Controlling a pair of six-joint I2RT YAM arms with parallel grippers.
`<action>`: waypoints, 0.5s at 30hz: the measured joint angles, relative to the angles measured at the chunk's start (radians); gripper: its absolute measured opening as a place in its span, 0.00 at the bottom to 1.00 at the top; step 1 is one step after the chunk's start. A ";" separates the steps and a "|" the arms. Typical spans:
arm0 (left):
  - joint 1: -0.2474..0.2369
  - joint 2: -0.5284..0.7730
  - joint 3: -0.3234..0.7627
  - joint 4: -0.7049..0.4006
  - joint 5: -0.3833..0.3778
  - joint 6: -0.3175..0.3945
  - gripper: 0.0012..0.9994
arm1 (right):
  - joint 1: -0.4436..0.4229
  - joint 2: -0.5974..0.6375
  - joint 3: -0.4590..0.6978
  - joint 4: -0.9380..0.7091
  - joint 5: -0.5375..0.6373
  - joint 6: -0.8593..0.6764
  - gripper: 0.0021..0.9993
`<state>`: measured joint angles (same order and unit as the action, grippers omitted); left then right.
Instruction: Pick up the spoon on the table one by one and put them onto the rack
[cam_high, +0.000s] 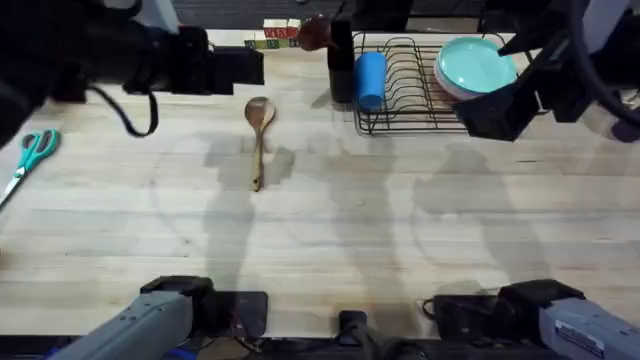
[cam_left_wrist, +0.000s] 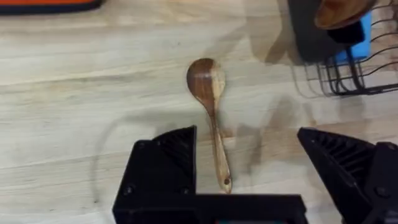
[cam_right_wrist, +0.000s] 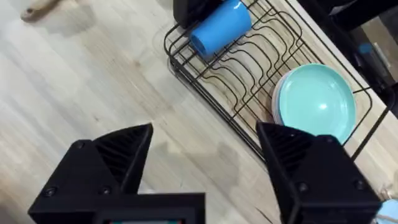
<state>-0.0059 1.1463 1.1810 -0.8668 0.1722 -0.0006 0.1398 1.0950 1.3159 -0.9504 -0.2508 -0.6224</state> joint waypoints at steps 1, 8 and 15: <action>0.000 0.023 0.009 -0.004 0.000 0.000 0.99 | 0.000 0.000 0.000 0.000 0.000 0.000 1.00; -0.008 0.162 0.028 -0.017 0.000 -0.004 0.99 | 0.000 0.000 0.000 0.000 0.000 0.000 1.00; -0.046 0.285 0.028 -0.040 0.000 -0.007 0.99 | 0.000 0.000 0.000 0.000 0.000 0.000 1.00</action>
<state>-0.0519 1.4315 1.2091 -0.9066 0.1724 -0.0074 0.1398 1.0950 1.3159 -0.9508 -0.2508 -0.6224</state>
